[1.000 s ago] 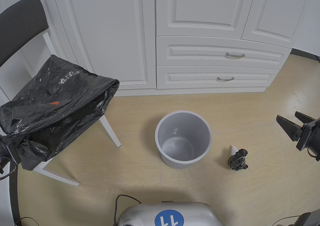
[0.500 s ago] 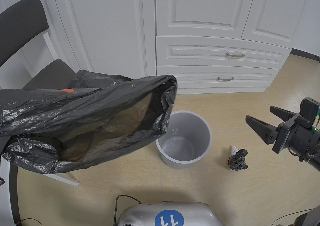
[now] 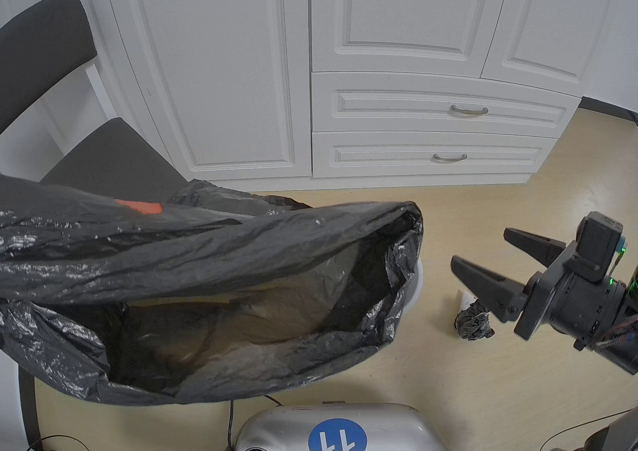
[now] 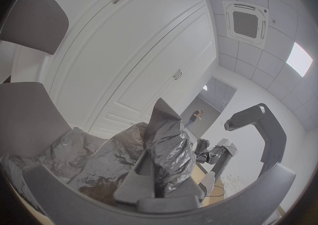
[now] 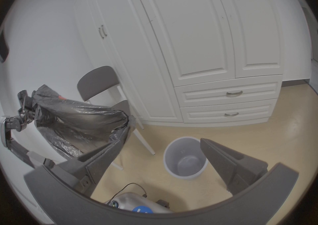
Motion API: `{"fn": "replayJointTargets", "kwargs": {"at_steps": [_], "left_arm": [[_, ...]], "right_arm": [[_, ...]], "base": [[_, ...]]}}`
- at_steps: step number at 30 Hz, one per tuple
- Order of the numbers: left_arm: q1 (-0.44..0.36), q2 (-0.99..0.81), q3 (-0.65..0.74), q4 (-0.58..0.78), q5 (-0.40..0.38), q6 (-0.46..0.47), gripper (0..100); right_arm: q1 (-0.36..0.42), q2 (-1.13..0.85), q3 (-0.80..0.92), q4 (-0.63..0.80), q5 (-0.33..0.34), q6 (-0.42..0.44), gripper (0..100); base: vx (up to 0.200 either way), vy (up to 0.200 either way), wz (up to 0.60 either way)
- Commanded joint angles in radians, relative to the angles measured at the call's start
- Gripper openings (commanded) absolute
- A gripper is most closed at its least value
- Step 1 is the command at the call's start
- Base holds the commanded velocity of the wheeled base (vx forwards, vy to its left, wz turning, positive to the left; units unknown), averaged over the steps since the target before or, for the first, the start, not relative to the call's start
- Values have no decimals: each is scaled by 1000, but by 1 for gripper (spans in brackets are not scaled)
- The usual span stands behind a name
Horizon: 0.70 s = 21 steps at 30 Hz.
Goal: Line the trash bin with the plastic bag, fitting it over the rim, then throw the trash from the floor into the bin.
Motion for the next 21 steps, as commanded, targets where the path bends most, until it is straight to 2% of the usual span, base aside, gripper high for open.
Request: {"fn": "replayJointTargets", "kwargs": {"at_steps": [1,7,14,21], "left_arm": [[-28,-2,-4,0,-1,-2,0],[-70,0,13,0,-2,-2,0],[-165,0,38,0,-9,-2,0],[-174,-3,44,-2,-10,-1,0]], "right_arm": [[84,25,20,-8,2,-1,100],[94,68,13,-21,7,18,100],[111,70,14,-21,13,24,100],[118,128,20,-19,13,41,100]], "base": [[0,0,0],[0,0,0],[0,0,0],[0,0,0]]}}
